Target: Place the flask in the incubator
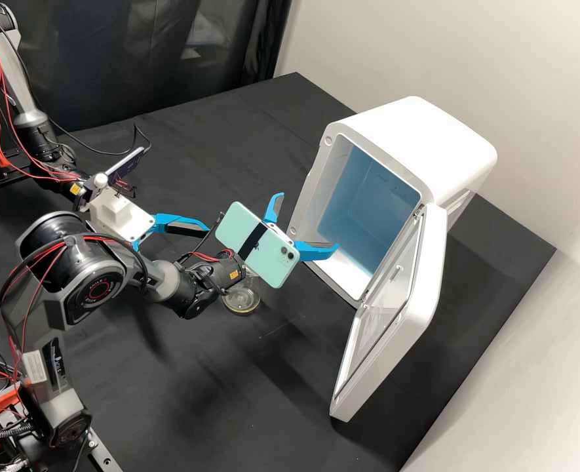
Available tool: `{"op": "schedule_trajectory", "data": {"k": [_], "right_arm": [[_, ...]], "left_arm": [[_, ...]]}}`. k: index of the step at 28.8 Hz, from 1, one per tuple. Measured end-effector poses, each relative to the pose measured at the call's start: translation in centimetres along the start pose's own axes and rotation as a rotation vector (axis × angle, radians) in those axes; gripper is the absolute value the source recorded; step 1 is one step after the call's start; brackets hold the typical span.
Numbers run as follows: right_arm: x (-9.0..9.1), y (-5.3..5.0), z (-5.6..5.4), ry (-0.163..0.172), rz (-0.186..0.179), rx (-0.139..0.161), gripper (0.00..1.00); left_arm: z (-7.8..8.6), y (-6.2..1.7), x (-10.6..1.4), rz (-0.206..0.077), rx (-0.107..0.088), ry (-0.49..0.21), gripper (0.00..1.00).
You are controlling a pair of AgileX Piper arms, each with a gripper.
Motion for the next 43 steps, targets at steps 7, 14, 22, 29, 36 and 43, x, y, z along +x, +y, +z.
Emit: {"op": "schedule_trajectory", "data": {"k": [7,14,22,29,36,43], "right_arm": [[0.0,0.0,0.0,0.0,0.0,0.0,1.0],[0.0,0.0,0.0,0.0,0.0,0.002,1.0],[-0.9,-0.1,0.1,-0.001,-0.001,0.007,1.0],[-2.7,0.1,-0.4,0.027,0.003,0.019,1.0],[-4.1,-0.2,-0.6,0.033,-0.011,0.02,1.0],[-5.0,-1.7,-0.7,0.038,-0.068,0.021,1.0]], "left_arm": [[-0.2,0.03,0.0,0.001,0.001,0.004,1.0],[-1.0,-0.19,0.1,-0.006,0.003,0.023,1.0],[-1.3,-0.59,0.2,-0.02,0.007,0.028,1.0],[-1.2,-0.59,0.2,-0.021,0.009,0.023,1.0],[-1.1,-0.6,0.2,-0.021,0.015,0.014,1.0],[-1.3,-0.58,0.2,-0.021,0.012,0.015,1.0]]}}
